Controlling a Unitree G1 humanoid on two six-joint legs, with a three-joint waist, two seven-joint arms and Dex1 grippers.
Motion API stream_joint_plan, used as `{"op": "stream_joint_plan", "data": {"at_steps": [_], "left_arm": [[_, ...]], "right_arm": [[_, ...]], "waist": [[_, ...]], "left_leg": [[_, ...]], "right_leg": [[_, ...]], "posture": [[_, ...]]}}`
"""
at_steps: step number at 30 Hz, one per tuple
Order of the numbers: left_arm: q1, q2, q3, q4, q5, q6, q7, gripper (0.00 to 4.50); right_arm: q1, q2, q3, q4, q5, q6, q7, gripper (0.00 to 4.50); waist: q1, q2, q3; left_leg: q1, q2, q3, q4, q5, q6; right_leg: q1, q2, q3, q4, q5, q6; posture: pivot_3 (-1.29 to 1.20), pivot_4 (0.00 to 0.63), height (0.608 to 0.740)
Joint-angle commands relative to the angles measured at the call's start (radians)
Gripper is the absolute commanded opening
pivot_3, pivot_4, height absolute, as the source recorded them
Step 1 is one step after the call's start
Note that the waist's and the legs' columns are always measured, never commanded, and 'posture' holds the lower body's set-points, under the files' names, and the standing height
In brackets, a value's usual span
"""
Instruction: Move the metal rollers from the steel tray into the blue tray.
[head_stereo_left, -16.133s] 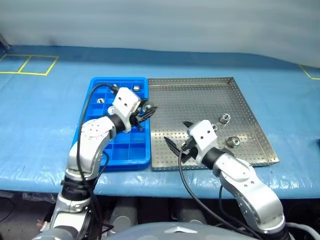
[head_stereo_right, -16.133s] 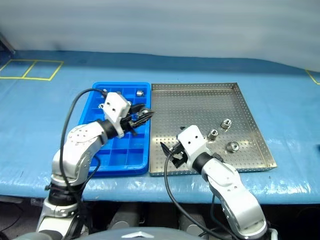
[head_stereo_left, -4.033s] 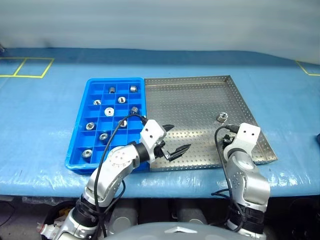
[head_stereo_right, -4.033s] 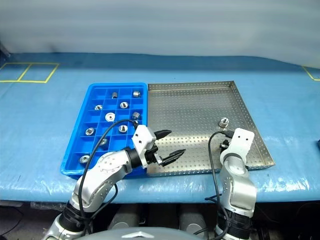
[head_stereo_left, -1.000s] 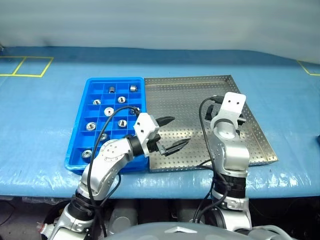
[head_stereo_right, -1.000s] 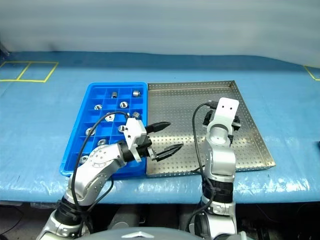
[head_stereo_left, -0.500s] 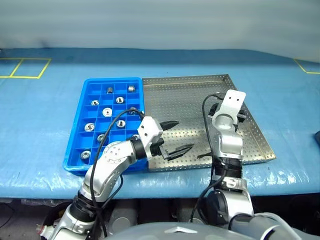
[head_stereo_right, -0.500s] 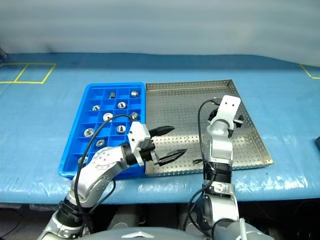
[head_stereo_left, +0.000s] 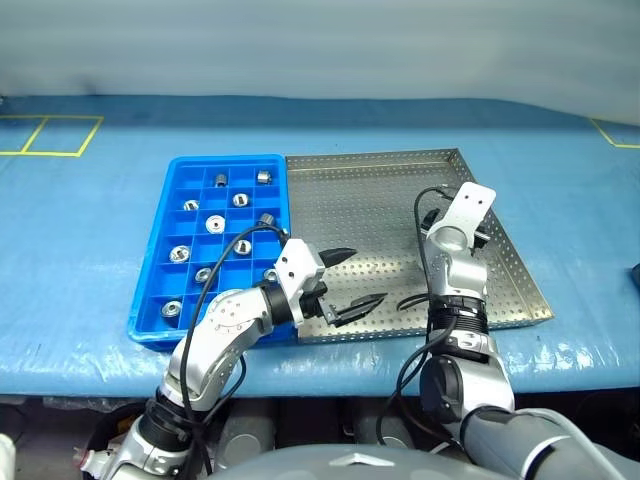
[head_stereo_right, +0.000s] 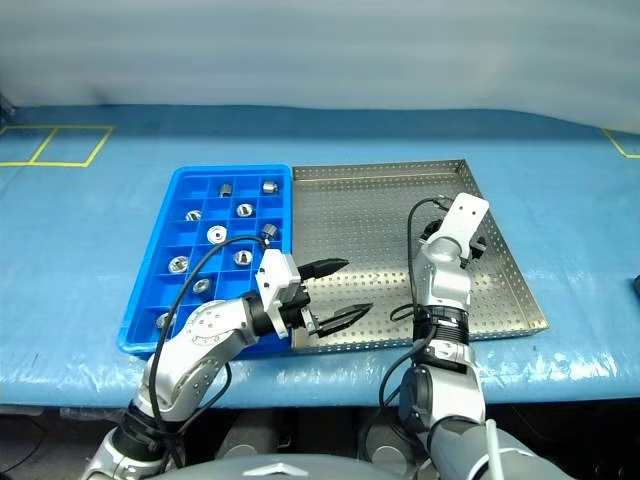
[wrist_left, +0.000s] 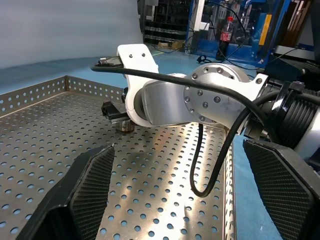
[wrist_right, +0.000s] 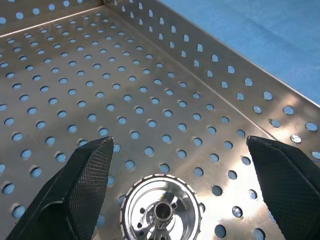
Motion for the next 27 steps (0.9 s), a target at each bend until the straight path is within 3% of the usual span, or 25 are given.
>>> {"op": "stream_joint_plan", "data": {"at_steps": [1, 8, 11, 18, 27], "left_arm": [[0.004, -0.011, -0.003, -0.048, -0.008, -0.019, 0.008, 4.50], [0.012, -0.012, -0.009, -0.060, -0.010, -0.017, 0.023, 4.50], [0.016, -0.011, -0.008, -0.065, -0.009, -0.013, 0.031, 4.50], [0.025, -0.006, -0.002, -0.073, -0.013, -0.006, 0.046, 4.50], [0.032, 0.002, 0.013, -0.077, -0.013, 0.021, 0.075, 4.50]], "right_arm": [[-0.017, -0.010, 0.007, 0.016, 0.012, -0.015, -0.001, 4.48], [-0.008, 0.004, -0.017, 0.054, 0.051, 0.001, -0.024, 4.48], [0.009, 0.018, -0.012, 0.033, 0.060, 0.029, -0.033, 3.92], [0.089, 0.075, 0.036, -0.179, 0.067, 0.134, -0.024, 1.71], [0.194, 0.059, 0.207, -0.556, 0.050, 0.329, 0.114, 1.71]], "waist": [[0.001, 0.000, 0.000], [0.003, 0.000, 0.000], [0.008, 0.000, 0.000], [0.016, 0.000, 0.000], [0.014, 0.002, 0.001]], "left_leg": [[0.000, 0.000, 0.000, 0.000, 0.000, 0.000], [0.001, 0.000, -0.001, 0.000, 0.000, 0.000], [0.002, 0.000, -0.001, 0.000, 0.000, 0.000], [0.002, 0.000, -0.002, 0.000, 0.000, 0.000], [0.001, 0.000, -0.002, 0.000, 0.000, 0.000]], "right_leg": [[0.000, 0.000, 0.000, 0.000, 0.000, 0.000], [0.001, 0.000, 0.000, 0.000, 0.000, 0.000], [0.001, 0.000, 0.000, 0.000, 0.000, 0.000], [0.002, 0.000, 0.000, 0.000, 0.000, 0.000], [0.001, 0.000, 0.000, 0.000, 0.000, 0.000]], "posture": [[0.13, 0.150, 0.740], [0.15, 0.150, 0.740], [0.16, 0.150, 0.740], [0.16, 0.150, 0.740], [0.16, 0.150, 0.740]]}}
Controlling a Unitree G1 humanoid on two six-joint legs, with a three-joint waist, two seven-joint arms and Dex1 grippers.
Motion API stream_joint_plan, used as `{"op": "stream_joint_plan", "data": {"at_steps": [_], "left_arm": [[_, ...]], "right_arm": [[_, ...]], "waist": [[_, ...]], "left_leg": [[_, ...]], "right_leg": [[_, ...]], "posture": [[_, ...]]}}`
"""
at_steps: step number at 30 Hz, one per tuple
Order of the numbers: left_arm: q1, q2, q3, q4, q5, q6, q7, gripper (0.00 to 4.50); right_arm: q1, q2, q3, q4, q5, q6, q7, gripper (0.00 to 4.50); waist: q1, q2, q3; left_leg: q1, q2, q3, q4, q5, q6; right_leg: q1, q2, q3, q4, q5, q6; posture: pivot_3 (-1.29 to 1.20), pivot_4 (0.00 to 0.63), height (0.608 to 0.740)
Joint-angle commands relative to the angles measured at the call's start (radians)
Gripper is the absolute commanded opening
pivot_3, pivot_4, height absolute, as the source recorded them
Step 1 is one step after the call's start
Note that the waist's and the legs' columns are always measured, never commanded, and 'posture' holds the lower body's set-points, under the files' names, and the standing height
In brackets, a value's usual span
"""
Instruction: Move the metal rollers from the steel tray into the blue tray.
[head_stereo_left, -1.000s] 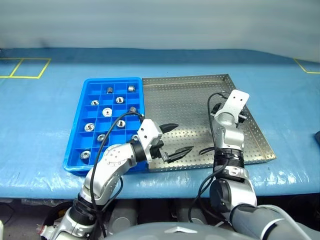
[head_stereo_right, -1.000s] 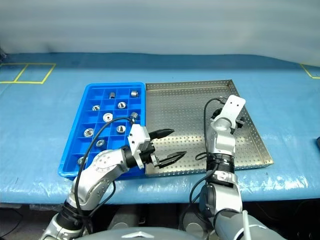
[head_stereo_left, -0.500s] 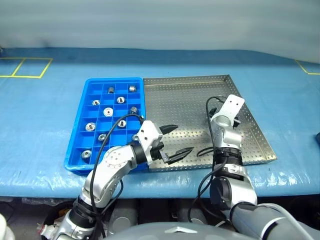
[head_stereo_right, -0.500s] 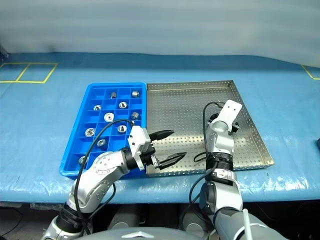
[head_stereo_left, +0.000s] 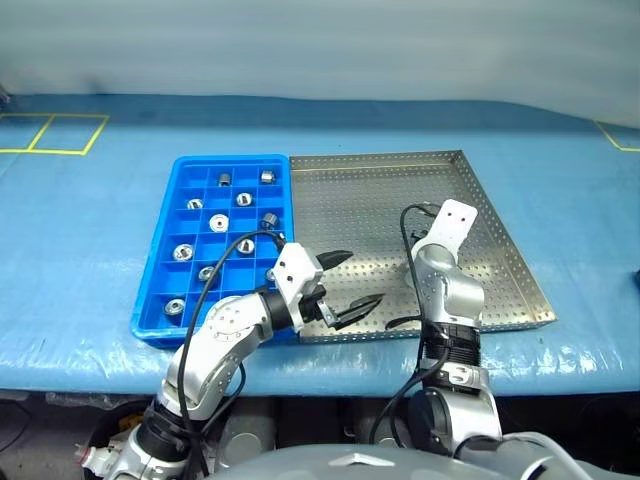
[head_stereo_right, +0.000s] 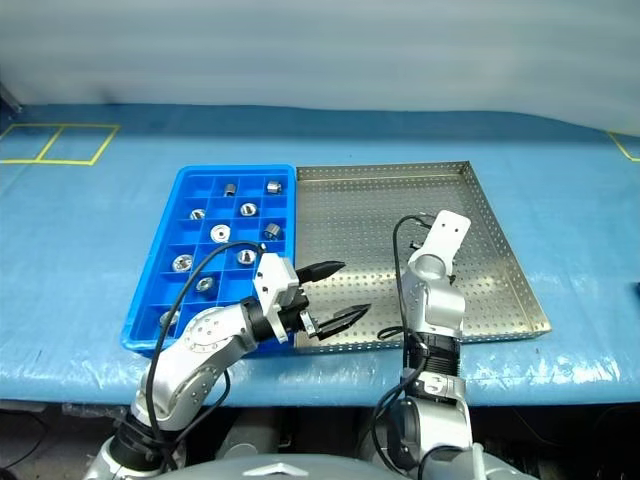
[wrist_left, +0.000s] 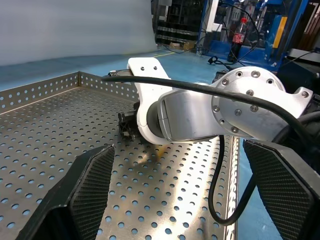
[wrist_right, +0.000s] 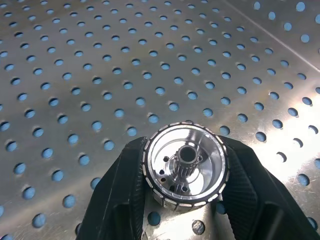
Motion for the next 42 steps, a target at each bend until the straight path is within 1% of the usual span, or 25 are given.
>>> {"op": "stream_joint_plan", "data": {"at_steps": [1, 8, 10, 14, 16, 19, 22, 27, 31, 37, 41, 42], "left_arm": [[-0.002, 0.000, 0.020, -0.051, -0.006, 0.010, 0.021, 4.50], [0.035, 0.017, 0.072, -0.041, -0.002, -0.065, 0.017, 4.50], [0.045, 0.028, 0.085, -0.042, -0.002, -0.082, 0.014, 4.50], [0.092, 0.054, 0.162, -0.071, -0.020, -0.105, 0.023, 4.50], [0.112, 0.075, 0.187, -0.083, -0.012, -0.112, 0.024, 4.50], [0.160, 0.099, 0.260, -0.117, -0.033, -0.112, 0.035, 4.50], [0.219, 0.143, 0.321, -0.153, -0.032, -0.112, 0.031, 4.50], [0.304, 0.157, 0.404, -0.216, -0.048, -0.103, 0.057, 4.50], [0.376, 0.173, 0.477, -0.257, -0.088, -0.101, 0.049, 4.50], [0.482, 0.206, 0.530, -0.309, -0.114, -0.088, 0.042, 4.50], [0.518, 0.223, 0.536, -0.329, -0.129, -0.077, 0.041, 4.50], [0.529, 0.228, 0.538, -0.334, -0.130, -0.077, 0.039, 4.50]], "right_arm": [[0.013, -0.037, 0.091, -0.185, -0.003, 0.067, 0.088, 1.71], [0.056, -0.167, 0.250, -0.420, 0.022, 0.180, 0.291, 1.71], [0.060, -0.188, 0.277, -0.457, 0.033, 0.185, 0.341, 1.71], [0.059, -0.222, 0.369, -0.528, 0.058, 0.202, 0.443, 1.71], [0.052, -0.224, 0.395, -0.536, 0.066, 0.195, 0.476, 1.71], [0.042, -0.228, 0.446, -0.546, 0.081, 0.162, 0.540, 1.71], [0.034, -0.227, 0.497, -0.531, 0.081, 0.122, 0.587, 1.71], [0.017, -0.234, 0.574, -0.492, 0.112, 0.092, 0.697, 1.71], [0.009, -0.235, 0.627, -0.468, 0.129, 0.074, 0.771, 1.71], [0.025, -0.232, 0.685, -0.438, 0.141, 0.055, 0.841, 1.71], [0.040, -0.232, 0.697, -0.418, 0.150, 0.050, 0.875, 1.71], [0.048, -0.235, 0.703, -0.416, 0.152, 0.052, 0.882, 1.71]], "waist": [[0.000, 0.001, 0.001], [0.006, 0.001, 0.001], [0.009, 0.001, 0.001], [0.013, 0.001, 0.001], [0.022, 0.001, 0.001], [0.031, 0.000, 0.001], [0.046, 0.000, 0.002], [0.080, -0.001, 0.003], [0.108, -0.001, 0.003], [0.142, -0.001, 0.003], [0.170, -0.001, 0.003], [0.177, -0.001, 0.003]], "left_leg": [[0.000, 0.000, 0.000, 0.000, 0.000, 0.000], [-0.001, 0.000, -0.001, -0.001, 0.000, 0.000], [-0.001, 0.000, 0.000, -0.001, 0.000, 0.000], [-0.001, 0.001, -0.001, -0.001, 0.000, 0.000], [-0.001, 0.001, -0.001, -0.001, 0.000, 0.000], [-0.001, 0.001, -0.001, -0.001, 0.000, 0.000], [-0.001, 0.001, -0.001, -0.001, 0.000, 0.000], [-0.002, 0.006, -0.001, -0.001, 0.000, 0.000], [-0.002, 0.006, -0.001, -0.002, 0.000, -0.001], [-0.003, 0.007, -0.001, -0.002, -0.001, -0.001], [-0.004, 0.007, -0.001, -0.004, -0.001, -0.002], [-0.005, 0.007, -0.001, -0.004, -0.001, -0.002]], "right_leg": [[0.000, 0.000, 0.000, 0.000, 0.000, 0.000], [-0.001, 0.000, -0.001, -0.001, 0.000, 0.000], [-0.001, 0.000, -0.001, -0.001, 0.000, 0.000], [-0.001, 0.000, -0.001, -0.001, -0.001, -0.001], [-0.001, 0.000, -0.002, -0.001, -0.001, -0.001], [-0.001, 0.000, -0.002, -0.001, -0.001, -0.001], [-0.001, -0.001, -0.002, -0.001, -0.001, -0.001], [-0.002, -0.002, -0.003, -0.002, -0.001, -0.001], [-0.002, -0.002, -0.005, -0.003, -0.001, -0.002], [-0.003, -0.003, -0.006, -0.003, -0.002, -0.003], [-0.005, -0.004, -0.007, -0.005, -0.002, -0.003], [-0.008, -0.004, -0.008, -0.005, -0.002, -0.003]], "posture": [[0.16, 0.150, 0.740], [0.19, 0.150, 0.740], [0.21, 0.150, 0.740], [0.24, 0.150, 0.740], [0.27, 0.150, 0.740], [0.31, 0.150, 0.740], [0.34, 0.150, 0.740], [0.42, 0.150, 0.740], [0.46, 0.150, 0.740], [0.49, 0.150, 0.740], [0.50, 0.150, 0.740], [0.50, 0.150, 0.740]]}}
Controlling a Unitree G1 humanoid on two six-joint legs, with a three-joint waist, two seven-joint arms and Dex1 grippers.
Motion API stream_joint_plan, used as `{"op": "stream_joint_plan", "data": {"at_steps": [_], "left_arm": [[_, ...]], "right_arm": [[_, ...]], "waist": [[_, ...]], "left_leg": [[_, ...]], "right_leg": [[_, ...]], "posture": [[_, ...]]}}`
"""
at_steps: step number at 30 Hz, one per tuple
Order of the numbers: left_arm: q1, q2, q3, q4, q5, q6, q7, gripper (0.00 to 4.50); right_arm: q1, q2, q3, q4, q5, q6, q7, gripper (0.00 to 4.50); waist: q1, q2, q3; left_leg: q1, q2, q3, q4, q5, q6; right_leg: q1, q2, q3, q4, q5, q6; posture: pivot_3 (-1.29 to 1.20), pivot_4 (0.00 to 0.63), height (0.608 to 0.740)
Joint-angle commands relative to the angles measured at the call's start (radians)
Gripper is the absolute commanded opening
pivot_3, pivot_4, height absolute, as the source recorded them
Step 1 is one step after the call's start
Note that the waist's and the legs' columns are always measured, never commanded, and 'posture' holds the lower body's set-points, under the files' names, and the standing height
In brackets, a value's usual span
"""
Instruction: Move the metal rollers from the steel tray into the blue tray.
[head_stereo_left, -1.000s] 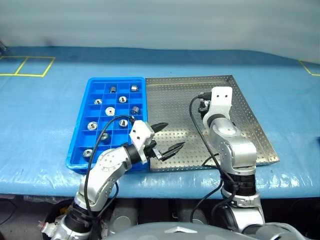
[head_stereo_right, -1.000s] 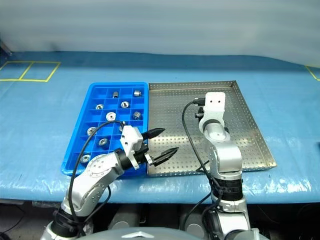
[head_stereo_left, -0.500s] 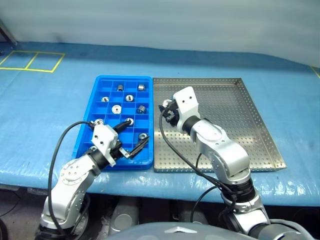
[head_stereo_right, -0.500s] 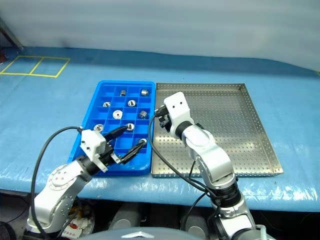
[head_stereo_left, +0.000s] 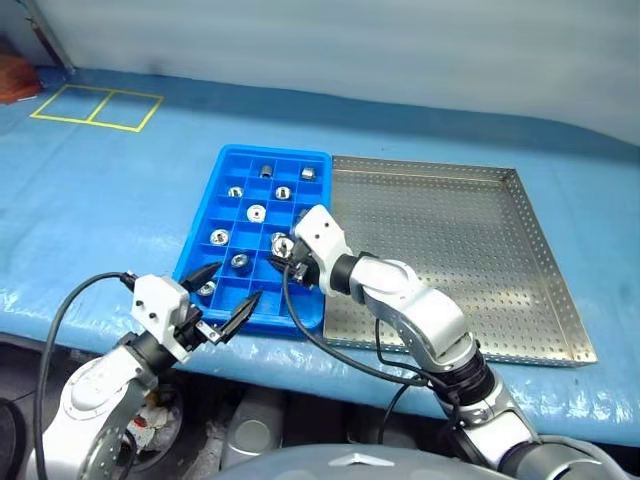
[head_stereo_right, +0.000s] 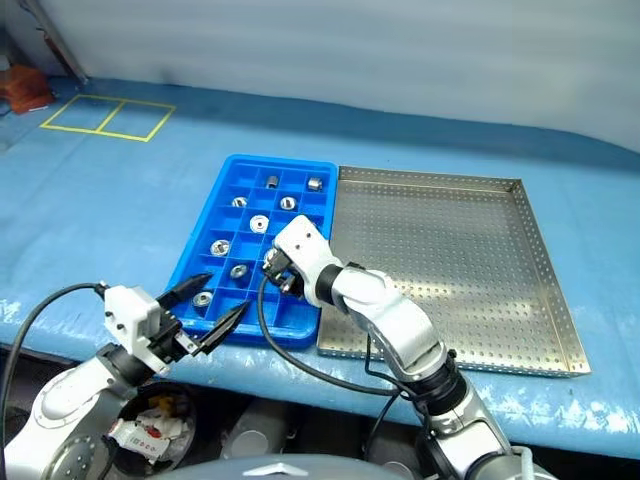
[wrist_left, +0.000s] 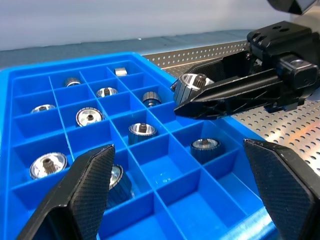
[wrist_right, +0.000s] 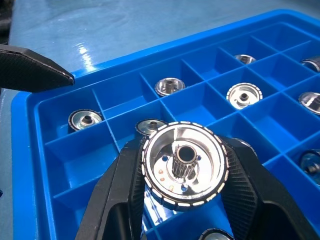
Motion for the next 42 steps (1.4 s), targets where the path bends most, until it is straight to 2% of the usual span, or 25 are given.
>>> {"op": "stream_joint_plan", "data": {"at_steps": [1, 14, 21, 23, 32, 38, 42], "left_arm": [[0.021, 0.017, 0.022, -0.066, -0.019, -0.002, -0.005, 4.50], [0.006, 0.038, 0.013, -0.064, -0.039, 0.023, -0.007, 4.50], [-0.058, 0.059, -0.009, -0.034, -0.054, 0.037, -0.031, 4.50], [-0.083, 0.064, -0.016, -0.022, -0.057, 0.039, -0.041, 4.50], [-0.281, 0.069, -0.085, 0.070, -0.035, 0.048, -0.075, 4.50], [-0.442, 0.061, -0.154, 0.181, -0.013, 0.046, -0.106, 4.50], [-0.554, 0.047, -0.220, 0.278, 0.043, 0.014, -0.127, 4.50]], "right_arm": [[0.012, 0.001, 0.006, -0.008, 0.019, -0.029, 0.032, 1.71], [0.089, -0.019, 0.026, -0.059, 0.058, 0.033, 0.057, 1.71], [0.108, -0.013, -0.002, -0.078, 0.057, 0.045, 0.025, 4.12], [0.112, -0.016, -0.018, -0.095, 0.059, 0.049, 0.017, 4.44], [0.170, -0.095, -0.154, -0.247, 0.065, 0.040, -0.008, 4.44], [0.234, -0.140, -0.254, -0.352, 0.056, 0.048, -0.053, 4.44], [0.300, -0.187, -0.312, -0.421, 0.040, 0.036, -0.076, 4.44]], "waist": [[0.014, 0.000, 0.000], [0.090, -0.001, 0.000], [0.107, -0.001, -0.001], [0.106, -0.001, -0.001], [0.082, -0.001, -0.001], [0.002, -0.001, -0.001], [-0.070, -0.001, -0.001]], "left_leg": [[-0.001, 0.000, 0.000, 0.000, 0.000, 0.000], [-0.006, 0.000, 0.005, -0.001, -0.001, -0.001], [-0.005, -0.001, 0.005, -0.001, -0.001, -0.003], [-0.006, -0.001, 0.005, -0.001, -0.001, -0.003], [-0.006, -0.003, 0.004, 0.000, -0.001, -0.003], [-0.007, -0.005, 0.002, 0.004, -0.001, -0.003], [-0.004, -0.006, 0.000, 0.005, -0.001, -0.002]], "right_leg": [[-0.002, 0.000, 0.000, 0.000, 0.000, 0.000], [-0.007, 0.002, -0.002, 0.000, -0.001, -0.002], [-0.007, 0.002, -0.003, 0.000, -0.001, -0.002], [-0.007, 0.002, -0.003, -0.001, -0.001, -0.002], [-0.004, 0.003, -0.004, 0.000, -0.001, -0.002], [0.000, 0.003, -0.004, 0.002, -0.001, -0.001], [0.005, 0.003, -0.004, 0.002, -0.001, -0.001]], "posture": [[0.50, 0.150, 0.740], [0.49, 0.150, 0.740], [0.42, 0.150, 0.740], [0.40, 0.150, 0.740], [0.27, 0.150, 0.740], [0.16, 0.150, 0.740], [0.09, 0.150, 0.740]]}}
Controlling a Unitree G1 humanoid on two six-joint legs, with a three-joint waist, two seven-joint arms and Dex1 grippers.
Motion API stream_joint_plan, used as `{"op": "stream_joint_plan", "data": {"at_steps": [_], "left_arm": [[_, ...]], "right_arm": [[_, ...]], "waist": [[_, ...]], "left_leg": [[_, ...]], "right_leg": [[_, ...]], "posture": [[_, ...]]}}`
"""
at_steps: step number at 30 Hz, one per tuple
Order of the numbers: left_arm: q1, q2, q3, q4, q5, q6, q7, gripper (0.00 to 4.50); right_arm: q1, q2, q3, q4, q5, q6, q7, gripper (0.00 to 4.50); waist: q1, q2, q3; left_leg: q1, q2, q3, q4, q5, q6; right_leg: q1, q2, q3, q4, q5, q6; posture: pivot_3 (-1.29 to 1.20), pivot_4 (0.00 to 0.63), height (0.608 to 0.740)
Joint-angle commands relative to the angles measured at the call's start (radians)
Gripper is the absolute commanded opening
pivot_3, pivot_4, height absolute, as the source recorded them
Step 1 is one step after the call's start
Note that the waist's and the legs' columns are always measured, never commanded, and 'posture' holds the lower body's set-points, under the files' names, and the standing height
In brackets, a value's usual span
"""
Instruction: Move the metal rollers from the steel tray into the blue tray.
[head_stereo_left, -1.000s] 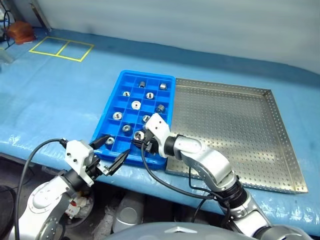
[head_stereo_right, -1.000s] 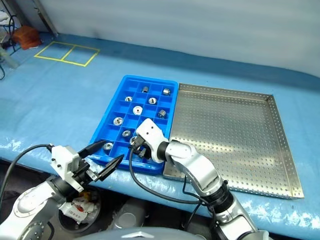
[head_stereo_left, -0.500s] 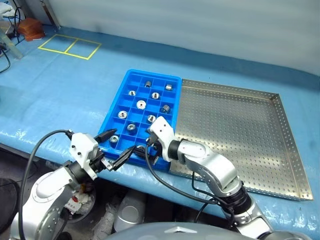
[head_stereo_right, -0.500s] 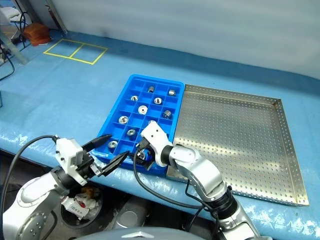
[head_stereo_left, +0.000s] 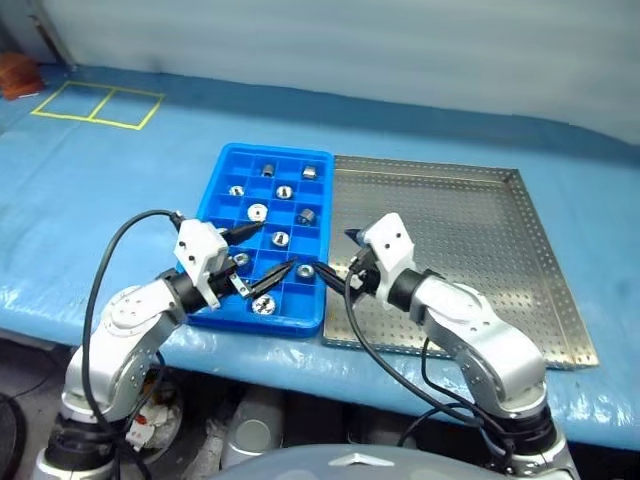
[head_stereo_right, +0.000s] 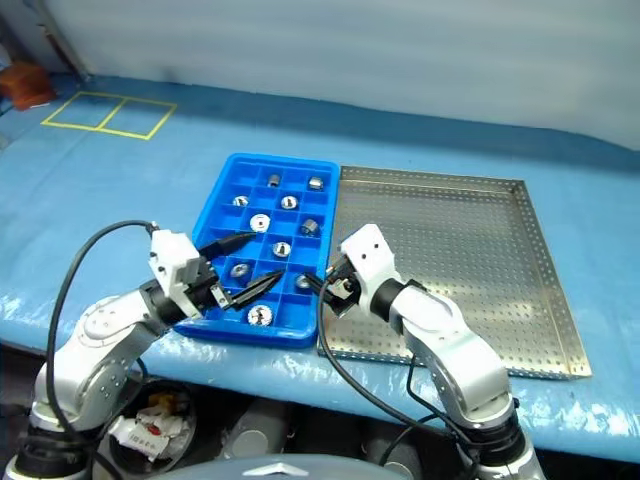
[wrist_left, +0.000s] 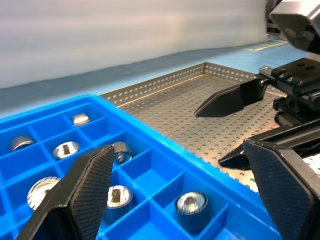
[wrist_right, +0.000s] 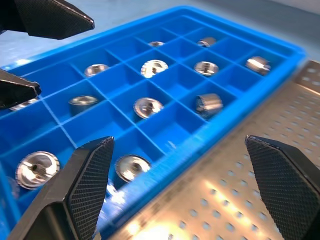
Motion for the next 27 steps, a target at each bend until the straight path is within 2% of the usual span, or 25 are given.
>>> {"op": "stream_joint_plan", "data": {"at_steps": [1, 6, 10, 16, 27], "left_arm": [[-0.076, -0.020, -0.044, 0.056, 0.047, -0.040, -0.017, 4.50], [-0.167, -0.074, -0.110, 0.156, 0.103, -0.077, -0.031, 4.50], [-0.179, -0.092, -0.136, 0.184, 0.126, -0.076, -0.036, 4.50], [-0.138, -0.136, -0.141, 0.187, 0.192, -0.067, 0.064, 4.50], [-0.058, -0.147, -0.131, 0.122, 0.196, -0.053, 0.095, 4.50]], "right_arm": [[0.042, -0.032, -0.056, -0.092, -0.008, -0.023, -0.019, 4.44], [0.149, -0.091, -0.112, -0.147, -0.031, -0.034, -0.036, 4.44], [0.231, -0.106, -0.152, -0.167, -0.027, -0.033, -0.041, 4.44], [0.298, -0.116, -0.163, -0.172, -0.025, -0.039, -0.047, 4.44], [0.270, -0.109, -0.137, -0.137, -0.022, -0.048, -0.053, 4.44]], "waist": [[-0.032, 0.000, 0.000], [-0.096, 0.000, 0.000], [-0.116, 0.000, 0.000], [-0.121, 0.000, 0.000], [-0.105, -0.001, 0.000]], "left_leg": [[0.002, 0.000, 0.000, 0.000, 0.000, 0.000], [0.005, 0.000, 0.000, 0.000, 0.000, 0.000], [0.006, 0.001, 0.000, 0.000, 0.000, 0.001], [0.007, 0.001, 0.000, 0.002, 0.000, 0.001], [0.007, 0.001, 0.000, 0.004, 0.001, 0.003]], "right_leg": [[0.002, 0.000, 0.000, 0.000, 0.000, 0.000], [0.004, 0.000, 0.002, 0.001, 0.000, 0.000], [0.004, 0.001, 0.003, 0.002, 0.000, 0.000], [0.004, 0.002, 0.006, 0.003, 0.001, 0.002], [0.004, 0.000, 0.008, 0.003, 0.003, 0.004]], "posture": [[0.09, 0.150, 0.740], [0.05, 0.150, 0.740], [0.04, 0.150, 0.740], [0.07, 0.150, 0.740], [0.13, 0.150, 0.740]]}}
